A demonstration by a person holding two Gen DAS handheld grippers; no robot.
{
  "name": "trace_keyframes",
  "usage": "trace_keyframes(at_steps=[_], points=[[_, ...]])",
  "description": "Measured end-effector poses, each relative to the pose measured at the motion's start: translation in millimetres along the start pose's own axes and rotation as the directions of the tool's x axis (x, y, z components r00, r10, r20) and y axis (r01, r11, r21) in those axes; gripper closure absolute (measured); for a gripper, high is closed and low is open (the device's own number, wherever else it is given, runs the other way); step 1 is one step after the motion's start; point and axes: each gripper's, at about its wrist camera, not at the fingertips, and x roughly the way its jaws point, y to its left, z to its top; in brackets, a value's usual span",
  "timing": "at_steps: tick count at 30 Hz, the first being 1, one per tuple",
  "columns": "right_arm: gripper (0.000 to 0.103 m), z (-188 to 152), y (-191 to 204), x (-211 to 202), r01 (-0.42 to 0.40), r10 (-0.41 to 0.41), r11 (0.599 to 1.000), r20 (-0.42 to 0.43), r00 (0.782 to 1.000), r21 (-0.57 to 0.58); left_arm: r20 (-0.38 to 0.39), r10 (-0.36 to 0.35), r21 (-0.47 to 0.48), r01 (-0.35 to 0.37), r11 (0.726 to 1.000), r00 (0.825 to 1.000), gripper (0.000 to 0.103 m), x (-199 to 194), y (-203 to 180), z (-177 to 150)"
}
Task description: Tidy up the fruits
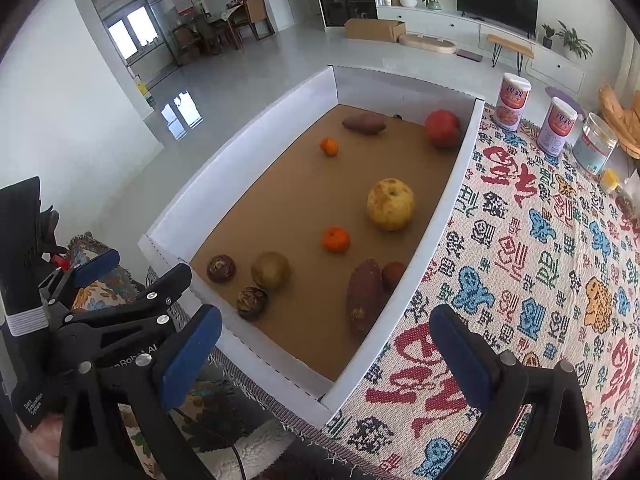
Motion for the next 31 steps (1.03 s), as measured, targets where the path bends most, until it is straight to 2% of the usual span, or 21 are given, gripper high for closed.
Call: trace_keyframes(at_steps=[3,14,24,29,31], points=[[0.0,1,5,-4,0.045,-0.045,0.999,0.014,0.999,-0.029,-0.002,-0.017,-0.014,0.017,1.0,1.0,0.006,-4,5,1],[0.0,12,11,-14,0.071,-0.069,0.996,0.027,0.997,-0.055,0.033,-0.028,-0.016,0.029,0.999,0.999,0.006,-19,8,7],[0.0,11,12,-6,0.089,-0.088,0.995,0.009,0.996,-0.052,0.014,-0.022,-0.019,0.022,1.0,1.0,0.006,-9,11,6],[0.0,11,14,-3,0.088,-0.088,0.995,0.008,0.996,-0.055,0.018,-0.065,-0.019,0.065,0.998,0.998,0.006,-10,12,5],[0.0,12,16,-1,0.084,-0.084,0.995,0.005,0.996,-0.057,0.027,-0.06,-0.015,0.061,0.998,0.998,0.006,-10,12,5]])
